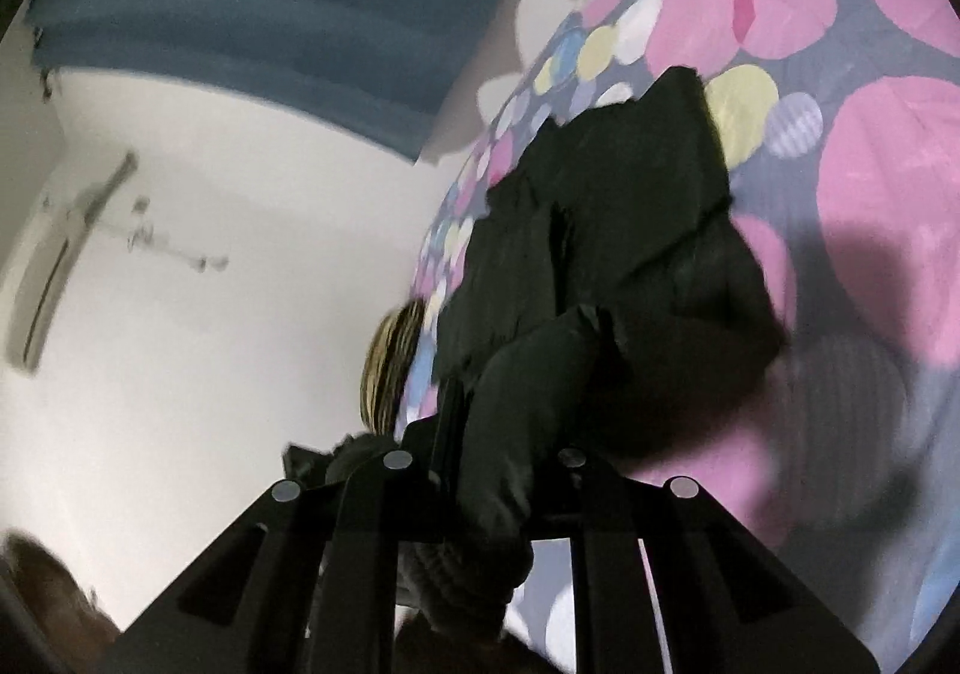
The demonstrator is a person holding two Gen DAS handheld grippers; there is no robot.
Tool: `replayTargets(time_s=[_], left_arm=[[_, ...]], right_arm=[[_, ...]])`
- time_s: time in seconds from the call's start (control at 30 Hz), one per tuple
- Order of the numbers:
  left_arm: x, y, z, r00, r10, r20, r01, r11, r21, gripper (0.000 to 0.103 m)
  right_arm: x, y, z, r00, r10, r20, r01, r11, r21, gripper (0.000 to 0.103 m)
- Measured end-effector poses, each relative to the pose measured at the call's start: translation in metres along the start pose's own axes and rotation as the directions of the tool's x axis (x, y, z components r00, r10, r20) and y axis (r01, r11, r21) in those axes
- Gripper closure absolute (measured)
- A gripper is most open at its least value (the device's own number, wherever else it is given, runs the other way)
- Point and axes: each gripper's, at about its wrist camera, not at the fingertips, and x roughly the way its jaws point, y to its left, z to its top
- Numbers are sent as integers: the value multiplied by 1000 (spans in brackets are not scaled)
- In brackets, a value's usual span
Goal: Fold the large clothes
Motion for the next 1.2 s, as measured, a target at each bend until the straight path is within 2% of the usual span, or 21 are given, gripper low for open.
replayTargets(time_s=[0.07,0.17,0.23,0.33,0.43,0.63,0.77,0.8,0.87,1.0,1.1,1.2], left_arm=[[19,11,18,1000,29,4,-29,999,-36,90],[52,29,40,998,62,-12,-63,995,-80,90],[72,39,50,995,96,-24,-98,992,-78,90],[100,57,56,987,149,-52,-153,985,-82,90],[115,74,57,985,157,-72,-164,982,-94,90],[109,66,59,990,118,-74,-121,992,-34,87],[86,59,58,998,32,-62,-35,998,-54,72],[81,57,58,998,12,-58,-15,998,-58,71],[68,54,59,999,-25,-44,23,998,-54,61],[47,57,66,998,-58,8,59,996,-74,56],[34,60,71,998,-44,52,48,997,-66,53],[31,56,70,999,5,50,-5,1000,10,51]], right_arm=[[14,-18,23,1000,6,13,-7,998,63,89],[39,-42,50,999,-26,18,24,992,121,89],[56,-59,62,999,-48,10,45,985,165,89],[82,-92,73,994,-108,-28,111,967,229,89],[94,-117,73,996,-79,-30,84,953,291,92],[94,-115,74,998,-56,-34,63,964,257,91],[87,-107,72,998,-49,-40,57,968,246,85],[86,-106,73,998,-47,-42,56,968,245,83],[83,-103,73,998,-46,-44,55,969,240,78],[79,-98,77,999,-33,-16,36,970,240,58],[70,-96,78,1000,-20,4,19,971,239,51],[60,-90,78,999,-28,21,23,978,207,43]])
